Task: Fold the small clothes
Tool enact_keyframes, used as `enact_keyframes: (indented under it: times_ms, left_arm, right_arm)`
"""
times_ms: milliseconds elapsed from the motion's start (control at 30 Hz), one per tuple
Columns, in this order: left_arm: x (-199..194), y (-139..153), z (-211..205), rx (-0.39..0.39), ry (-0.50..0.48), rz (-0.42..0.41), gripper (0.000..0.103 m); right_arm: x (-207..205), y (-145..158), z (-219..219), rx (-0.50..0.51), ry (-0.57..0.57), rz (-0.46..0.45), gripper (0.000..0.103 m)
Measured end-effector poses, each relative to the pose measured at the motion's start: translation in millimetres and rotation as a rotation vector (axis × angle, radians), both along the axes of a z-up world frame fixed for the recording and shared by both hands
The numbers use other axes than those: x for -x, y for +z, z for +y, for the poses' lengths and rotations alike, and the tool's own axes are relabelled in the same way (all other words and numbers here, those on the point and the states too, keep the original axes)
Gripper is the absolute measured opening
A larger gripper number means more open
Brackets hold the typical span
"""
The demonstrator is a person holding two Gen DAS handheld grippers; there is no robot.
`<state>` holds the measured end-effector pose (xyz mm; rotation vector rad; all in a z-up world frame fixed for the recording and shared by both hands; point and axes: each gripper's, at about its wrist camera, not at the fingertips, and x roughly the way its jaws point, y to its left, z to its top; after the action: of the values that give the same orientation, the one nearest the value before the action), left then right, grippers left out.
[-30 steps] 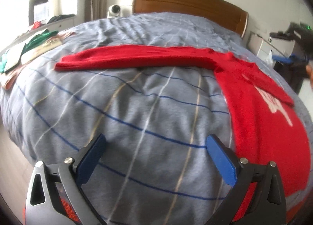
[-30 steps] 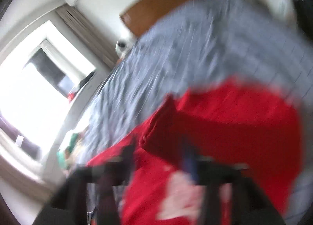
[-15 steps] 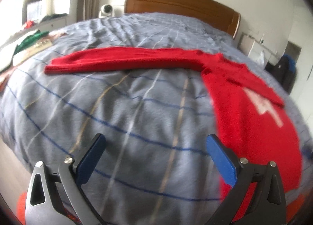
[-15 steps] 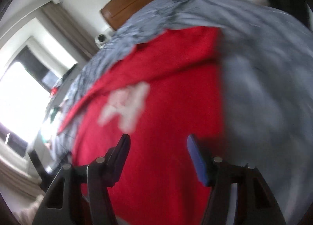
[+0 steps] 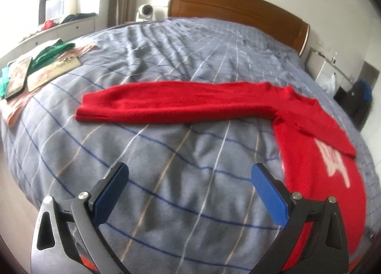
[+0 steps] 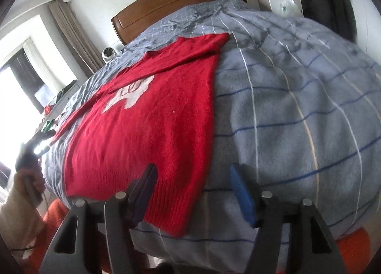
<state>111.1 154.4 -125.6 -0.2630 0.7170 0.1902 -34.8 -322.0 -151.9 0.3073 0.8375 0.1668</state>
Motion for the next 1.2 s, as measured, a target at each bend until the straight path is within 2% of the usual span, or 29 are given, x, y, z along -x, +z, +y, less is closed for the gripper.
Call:
enact_keyframes:
  times_ms: [200, 500, 1000, 1100, 1200]
  left_arm:
    - [1, -15, -3, 0.013, -0.015, 0.038, 0.102]
    - [2, -10, 0, 0.007, -0.024, 0.023, 0.102]
    - [2, -14, 21, 0.032, 0.007, 0.044, 0.102]
    - [-3, -7, 28, 0.023, -0.024, 0.054, 0.102]
    - [-12, 13, 60, 0.044, -0.003, 0.036, 0.102]
  right_arm:
    - [3, -5, -2, 0.026, -0.024, 0.012, 0.063]
    - [5, -5, 4, 0.069, -0.029, 0.017, 0.063]
    - [3, -5, 9, 0.110, -0.028, 0.034, 0.064]
    - [3, -4, 10, 0.109, -0.029, 0.034, 0.064]
    - [4, -3, 10, 0.107, -0.031, 0.030, 0.064]
